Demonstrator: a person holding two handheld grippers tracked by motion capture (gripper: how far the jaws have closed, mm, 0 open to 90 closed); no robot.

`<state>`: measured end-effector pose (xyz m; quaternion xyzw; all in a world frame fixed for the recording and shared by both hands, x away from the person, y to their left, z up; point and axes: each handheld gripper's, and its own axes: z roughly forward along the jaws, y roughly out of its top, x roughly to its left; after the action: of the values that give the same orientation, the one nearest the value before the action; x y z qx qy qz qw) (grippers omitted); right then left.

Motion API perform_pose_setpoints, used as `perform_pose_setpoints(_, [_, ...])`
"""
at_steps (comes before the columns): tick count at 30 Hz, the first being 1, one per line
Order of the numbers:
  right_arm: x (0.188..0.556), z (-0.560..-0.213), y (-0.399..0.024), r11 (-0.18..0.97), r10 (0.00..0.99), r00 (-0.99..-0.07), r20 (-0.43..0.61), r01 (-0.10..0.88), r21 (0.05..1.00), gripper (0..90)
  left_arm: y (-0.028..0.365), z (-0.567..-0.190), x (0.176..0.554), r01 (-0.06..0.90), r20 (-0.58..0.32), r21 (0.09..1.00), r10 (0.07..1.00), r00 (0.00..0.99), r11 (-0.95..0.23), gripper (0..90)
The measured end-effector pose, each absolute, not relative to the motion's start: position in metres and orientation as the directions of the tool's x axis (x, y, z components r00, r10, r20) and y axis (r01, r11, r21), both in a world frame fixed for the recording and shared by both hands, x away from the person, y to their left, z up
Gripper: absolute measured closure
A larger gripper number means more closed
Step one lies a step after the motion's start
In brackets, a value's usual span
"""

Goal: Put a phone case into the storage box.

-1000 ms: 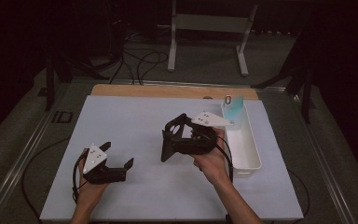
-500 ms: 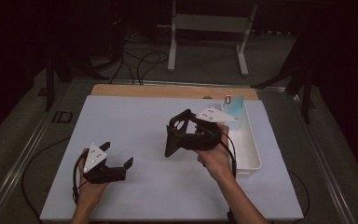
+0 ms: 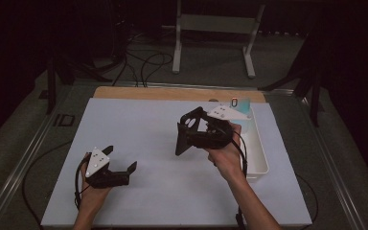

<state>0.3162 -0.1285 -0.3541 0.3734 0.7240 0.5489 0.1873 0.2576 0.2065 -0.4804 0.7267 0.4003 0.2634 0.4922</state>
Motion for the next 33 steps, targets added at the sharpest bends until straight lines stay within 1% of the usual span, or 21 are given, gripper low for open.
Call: perform_pose_setpoints(33, [0.334,-0.346,-0.156,0.108,0.807,-0.579,0.112,0.331,0.937,14.2,0.207,-0.479,0.257,0.319,-0.012,0.928,0.840,0.543,-0.193,0.5])
